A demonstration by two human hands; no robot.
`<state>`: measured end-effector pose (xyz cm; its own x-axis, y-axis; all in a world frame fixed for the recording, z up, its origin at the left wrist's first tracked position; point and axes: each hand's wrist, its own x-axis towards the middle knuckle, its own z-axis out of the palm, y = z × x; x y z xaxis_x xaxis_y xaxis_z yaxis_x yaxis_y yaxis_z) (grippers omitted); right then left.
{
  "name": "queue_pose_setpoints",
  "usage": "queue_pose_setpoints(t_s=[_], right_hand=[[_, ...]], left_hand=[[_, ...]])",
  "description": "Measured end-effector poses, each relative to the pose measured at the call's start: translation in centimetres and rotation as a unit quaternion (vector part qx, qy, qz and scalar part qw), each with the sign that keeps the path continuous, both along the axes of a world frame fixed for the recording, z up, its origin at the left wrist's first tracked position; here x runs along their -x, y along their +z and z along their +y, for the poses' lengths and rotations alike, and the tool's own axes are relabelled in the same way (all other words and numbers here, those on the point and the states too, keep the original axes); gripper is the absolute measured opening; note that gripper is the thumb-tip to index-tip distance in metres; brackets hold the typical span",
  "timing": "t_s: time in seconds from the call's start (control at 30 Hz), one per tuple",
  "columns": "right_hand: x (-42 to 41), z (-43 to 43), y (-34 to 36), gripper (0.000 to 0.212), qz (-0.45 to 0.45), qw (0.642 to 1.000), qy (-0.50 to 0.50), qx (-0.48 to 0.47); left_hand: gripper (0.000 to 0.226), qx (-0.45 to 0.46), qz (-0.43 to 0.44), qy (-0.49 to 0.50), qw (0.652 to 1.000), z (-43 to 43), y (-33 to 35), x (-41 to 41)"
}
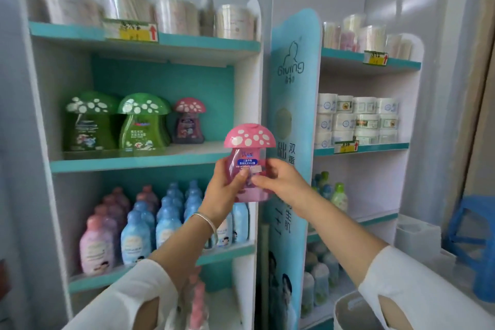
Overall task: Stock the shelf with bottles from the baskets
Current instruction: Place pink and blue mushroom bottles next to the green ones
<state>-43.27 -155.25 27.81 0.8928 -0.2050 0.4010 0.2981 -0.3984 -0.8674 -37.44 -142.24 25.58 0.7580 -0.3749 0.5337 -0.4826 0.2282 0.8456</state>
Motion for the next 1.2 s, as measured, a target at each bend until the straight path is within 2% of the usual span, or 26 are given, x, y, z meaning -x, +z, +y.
queue_pose_setpoints(t_s=[0.1,0.2,0.27,0.43,0.5,0.63,0.77,0.9,1.03,1.2], right_hand=[[-2.8,1.2,2.6,0.026,-0.032,0.999,0.009,0.001],[-6.1,2.3,5.4,0.03,-0.056,0.998,0.013,0.002],[-8.7,2.9,7.1,0.031,-0.056,0.998,0.011,0.018],[-15.1,4.0,9.3,0.035,-0.021,0.999,0.002,0.039],[-17.7,3.9,9.3,0.036,-0.008,0.998,-0.01,0.054],[-21.6,3.8,9.4,0.039,0.021,0.996,-0.023,0.082],[-24.3,3.7,9.1,0.048,0.042,0.995,-0.021,0.084],[-26.0,3.4,8.9,0.056,0.104,0.992,0.013,0.064],[-26.1,3.0,9.4,0.047,0.181,0.978,0.016,0.1],[-26.2,3.7,9.4,0.026,0.179,0.979,0.008,0.101]], left_hand=[[0.037,-0.03,-0.086,0.056,0.994,1.6,3.3,-2.1],[0.043,-0.079,-0.187,0.147,0.968,3.1,6.5,-5.1],[0.05,-0.127,-0.203,0.184,0.953,3.9,7.9,-7.6],[0.048,-0.285,-0.149,0.268,0.908,4.7,9.4,-12.3],[0.044,-0.332,-0.117,0.271,0.896,4.4,9.6,-13.4],[0.054,-0.416,-0.069,0.266,0.867,3.5,10.4,-14.9],[0.045,-0.446,-0.054,0.267,0.853,3.2,11.4,-16.1],[0.052,-0.457,-0.036,0.256,0.851,2.6,10.8,-17.3],[0.066,-0.457,-0.022,0.256,0.852,1.8,10.0,-17.9],[0.053,-0.454,-0.008,0.257,0.853,1.9,10.0,-18.0]])
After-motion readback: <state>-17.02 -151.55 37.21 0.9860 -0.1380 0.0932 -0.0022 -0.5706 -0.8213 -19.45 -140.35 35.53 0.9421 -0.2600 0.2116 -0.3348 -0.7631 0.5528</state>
